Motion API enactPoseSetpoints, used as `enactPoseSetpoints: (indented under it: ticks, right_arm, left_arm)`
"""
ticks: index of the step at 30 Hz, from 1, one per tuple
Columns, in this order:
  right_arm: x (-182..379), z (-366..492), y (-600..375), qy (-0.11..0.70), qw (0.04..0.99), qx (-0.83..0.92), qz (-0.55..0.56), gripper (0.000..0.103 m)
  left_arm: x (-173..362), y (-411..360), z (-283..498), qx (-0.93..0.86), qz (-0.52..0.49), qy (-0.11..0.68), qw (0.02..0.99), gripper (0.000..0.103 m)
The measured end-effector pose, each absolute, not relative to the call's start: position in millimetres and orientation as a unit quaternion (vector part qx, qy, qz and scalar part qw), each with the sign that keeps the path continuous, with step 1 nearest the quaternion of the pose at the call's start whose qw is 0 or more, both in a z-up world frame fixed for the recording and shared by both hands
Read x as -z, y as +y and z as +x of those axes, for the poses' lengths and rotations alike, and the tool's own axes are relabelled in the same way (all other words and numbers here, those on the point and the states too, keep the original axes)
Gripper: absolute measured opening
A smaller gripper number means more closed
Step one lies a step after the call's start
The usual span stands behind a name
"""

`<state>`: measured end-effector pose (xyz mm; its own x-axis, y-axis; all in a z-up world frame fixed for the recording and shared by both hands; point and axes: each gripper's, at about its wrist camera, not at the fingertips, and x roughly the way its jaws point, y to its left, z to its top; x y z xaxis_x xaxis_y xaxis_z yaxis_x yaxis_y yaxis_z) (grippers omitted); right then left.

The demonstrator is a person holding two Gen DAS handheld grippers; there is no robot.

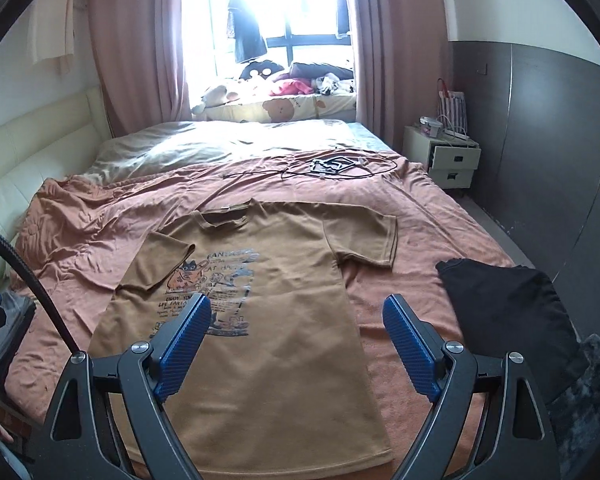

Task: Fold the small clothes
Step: 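Lift both grippers off the shirt and move toward the other sleeve, then grasp the hem of the other sleeve with the right gripper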

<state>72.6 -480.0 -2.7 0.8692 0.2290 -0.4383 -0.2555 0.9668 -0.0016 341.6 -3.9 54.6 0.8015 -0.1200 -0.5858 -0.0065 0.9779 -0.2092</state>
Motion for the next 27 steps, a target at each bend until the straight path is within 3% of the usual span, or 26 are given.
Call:
enactPoseSetpoints:
  ticks: [9, 12, 27]
  right_arm:
    - [9, 90, -507, 0.218, 0.969, -0.112, -0.036, 0.087]
    - [12, 101, -514, 0.216, 0.971, -0.097, -0.04, 0.103]
    - [35, 194, -529, 0.268, 0.958, -0.096, -0.009, 0.103]
  left_arm:
    - [-63, -52, 357, 0.039, -0.071, 0.306, 0.948, 0.102]
    - [-61, -65, 370, 0.04, -0.055, 0.312, 0.948, 0.103]
    - [-25, -89, 457, 0.079, -0.068, 0.347, 0.932, 0.103]
